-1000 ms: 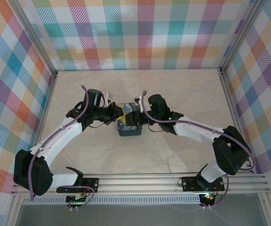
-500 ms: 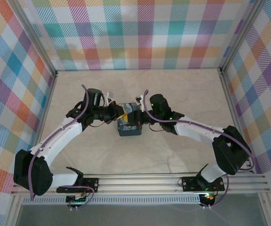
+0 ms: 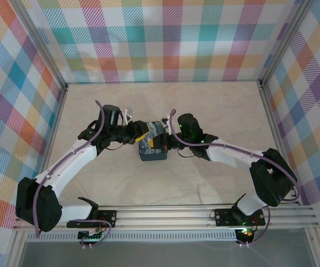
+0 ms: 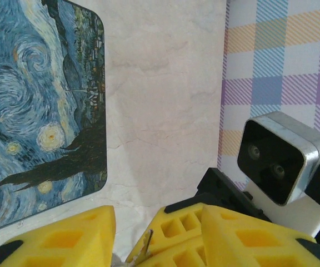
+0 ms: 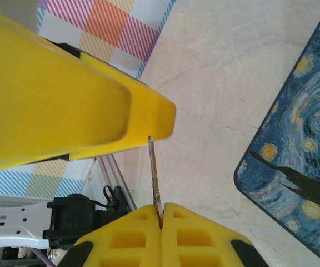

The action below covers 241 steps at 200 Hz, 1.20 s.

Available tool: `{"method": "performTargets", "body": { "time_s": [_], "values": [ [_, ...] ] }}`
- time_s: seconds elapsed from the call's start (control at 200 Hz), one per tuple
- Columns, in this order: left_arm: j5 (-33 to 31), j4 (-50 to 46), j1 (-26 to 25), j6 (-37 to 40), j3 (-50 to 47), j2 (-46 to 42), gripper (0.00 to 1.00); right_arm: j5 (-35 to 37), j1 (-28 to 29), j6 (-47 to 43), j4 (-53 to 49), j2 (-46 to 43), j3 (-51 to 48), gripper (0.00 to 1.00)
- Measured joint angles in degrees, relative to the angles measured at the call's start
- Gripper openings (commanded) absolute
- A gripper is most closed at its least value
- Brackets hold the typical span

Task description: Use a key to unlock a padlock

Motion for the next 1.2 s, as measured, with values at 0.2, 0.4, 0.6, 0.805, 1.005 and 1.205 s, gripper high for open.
{"method": "performTargets", "body": {
  "time_s": [0.2,0.4,0.6,0.805,1.005,1.205],
  "values": [
    [2.5,-3.5,0.4,2.5,0.4,1.0,0.38,0.1,-0.4,-6.1,-6.3,0.0,0.7,0.00],
    [5.8,-6.2,0.4,6.1,0.6,2.5,0.37,-1.5,-1.0,-12.5,-12.6,0.0,3.3,0.00],
    [8.0,-6.4,0.3,6.6,0.6,3.8,0.37,-2.3,-1.1,-17.7,-17.8,0.1,6.1,0.00],
    [8.7,-6.3,-0.1,5.8,0.7,5.8,0.32,-2.5,-1.1,-20.0,-20.5,0.3,6.3,0.00],
    [8.7,-5.0,-0.2,4.2,0.7,5.9,0.24,-2.9,-1.1,-20.6,-20.9,0.9,6.3,0.00],
    [8.6,-3.6,-0.4,2.9,0.7,5.9,0.16,-3.1,-1.1,-20.5,-20.9,2.0,6.3,0.00]
  ]
}}
